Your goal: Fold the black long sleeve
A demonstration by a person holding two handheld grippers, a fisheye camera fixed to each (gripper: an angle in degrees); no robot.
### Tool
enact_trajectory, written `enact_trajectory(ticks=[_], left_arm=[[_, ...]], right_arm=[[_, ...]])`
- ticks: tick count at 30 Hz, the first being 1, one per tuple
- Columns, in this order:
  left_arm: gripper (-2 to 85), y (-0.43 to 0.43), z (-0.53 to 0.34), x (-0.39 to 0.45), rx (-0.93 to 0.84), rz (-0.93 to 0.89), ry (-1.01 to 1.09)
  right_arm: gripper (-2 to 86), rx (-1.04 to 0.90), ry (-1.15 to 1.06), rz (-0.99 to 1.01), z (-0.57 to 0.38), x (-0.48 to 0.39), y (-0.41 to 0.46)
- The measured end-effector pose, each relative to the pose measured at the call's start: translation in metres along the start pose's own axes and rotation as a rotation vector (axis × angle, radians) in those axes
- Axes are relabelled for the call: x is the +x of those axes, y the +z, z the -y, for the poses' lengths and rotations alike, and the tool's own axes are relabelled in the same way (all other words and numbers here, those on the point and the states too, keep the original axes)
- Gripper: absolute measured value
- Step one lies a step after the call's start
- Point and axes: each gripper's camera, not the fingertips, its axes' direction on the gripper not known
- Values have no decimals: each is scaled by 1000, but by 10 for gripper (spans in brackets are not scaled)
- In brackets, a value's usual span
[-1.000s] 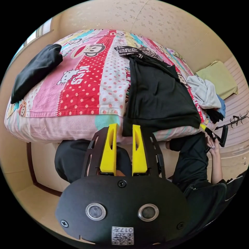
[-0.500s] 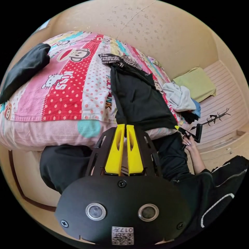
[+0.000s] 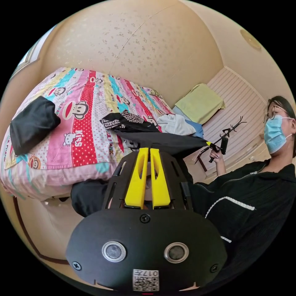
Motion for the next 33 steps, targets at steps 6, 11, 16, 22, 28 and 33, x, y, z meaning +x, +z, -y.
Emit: enact_trajectory(ticks=[6, 11, 16, 22, 28, 33], left_arm=[[0, 16, 16, -8, 70, 46, -28], [25, 60, 150, -54, 211, 131, -16], [127, 135, 224, -144, 82, 3, -307], [175, 146, 177, -119, 47, 196, -140], [161, 189, 93, -77, -14, 360, -16], [159, 219, 71, -78, -1, 325, -114]], right_arm=[[13, 45, 50, -18, 53, 56, 39], [26, 147, 178, -76, 188, 149, 85], [69, -63, 507, -330, 239, 239, 165], [92, -97, 228, -453, 194, 166, 174], [99, -131, 236, -366, 118, 146, 224], [87, -98, 284, -349, 124, 147, 256]])
